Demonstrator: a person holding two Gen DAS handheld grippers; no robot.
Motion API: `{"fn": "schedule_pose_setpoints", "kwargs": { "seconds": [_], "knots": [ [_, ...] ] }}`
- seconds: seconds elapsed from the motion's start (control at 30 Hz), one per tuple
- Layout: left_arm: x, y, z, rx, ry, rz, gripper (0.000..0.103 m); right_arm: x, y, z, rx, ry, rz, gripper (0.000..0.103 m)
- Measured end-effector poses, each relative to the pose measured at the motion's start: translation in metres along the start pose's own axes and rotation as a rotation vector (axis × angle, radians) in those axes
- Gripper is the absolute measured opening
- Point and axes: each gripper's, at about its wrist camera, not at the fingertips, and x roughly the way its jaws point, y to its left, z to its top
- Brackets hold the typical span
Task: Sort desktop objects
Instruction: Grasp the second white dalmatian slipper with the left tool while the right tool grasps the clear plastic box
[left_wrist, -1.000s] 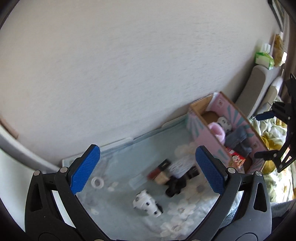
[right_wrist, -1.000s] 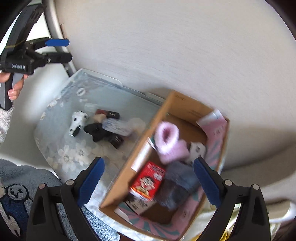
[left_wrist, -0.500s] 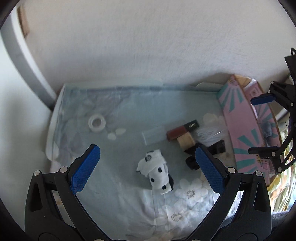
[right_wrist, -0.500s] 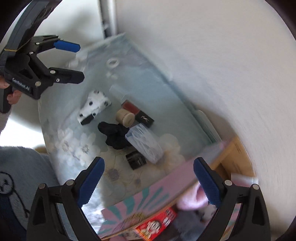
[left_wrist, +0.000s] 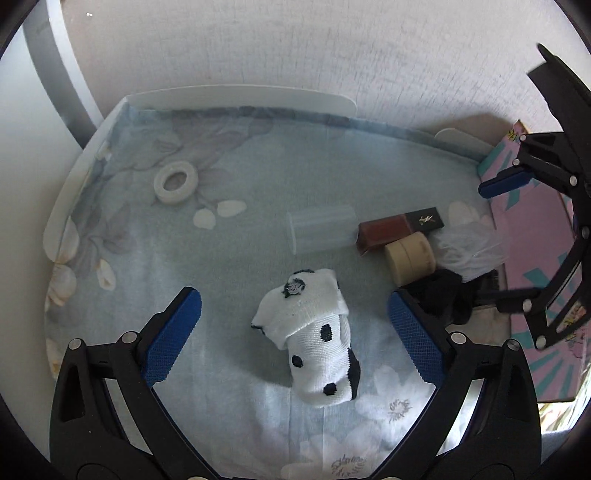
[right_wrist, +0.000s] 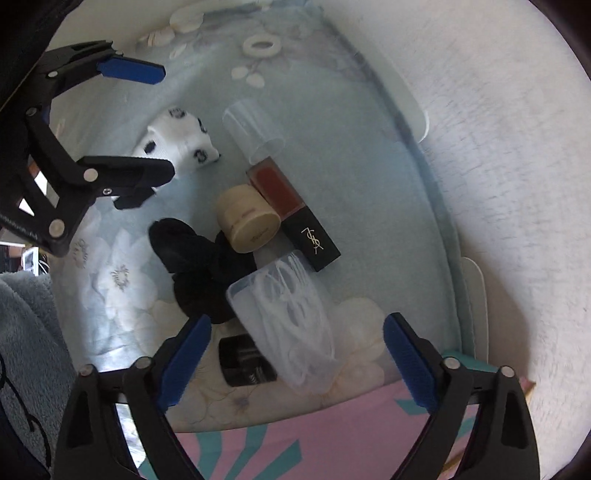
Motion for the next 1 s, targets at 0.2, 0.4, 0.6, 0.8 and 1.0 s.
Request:
{"fn": "schedule_pose_setpoints", "kwargs": {
  "seconds": [0.2, 0.4, 0.6, 0.8, 1.0],
  "knots": [
    [0.008, -0.002, -0.006, 0.013, 0.001, 0.016, 0.095, 0.011, -0.007, -0.002, -0.013, 0.039, 0.027, 0.079],
    [0.017, -0.006, -0.01, 0.025, 0.025, 0.032, 0.065, 0.019, -0.007, -0.005, -0.053, 0.079, 0.054, 0.054],
    [0.021, -0.005, -0.013, 0.022, 0.034, 0.019, 0.039, 0.018, -0.022, -0.006, -0.013, 0.08, 0.105, 0.032],
    [0.018, -0.005, -0.011, 0.028, 0.03, 0.017, 0.028, 0.015, -0.034, -0.007, 0.039, 0.062, 0.139, 0.028],
    [0.002, -0.002, -0.006, 0.04, 0.024, 0.008, 0.027, -0.001, -0.038, -0.011, 0.091, 0.032, 0.147, 0.026]
  ]
}}
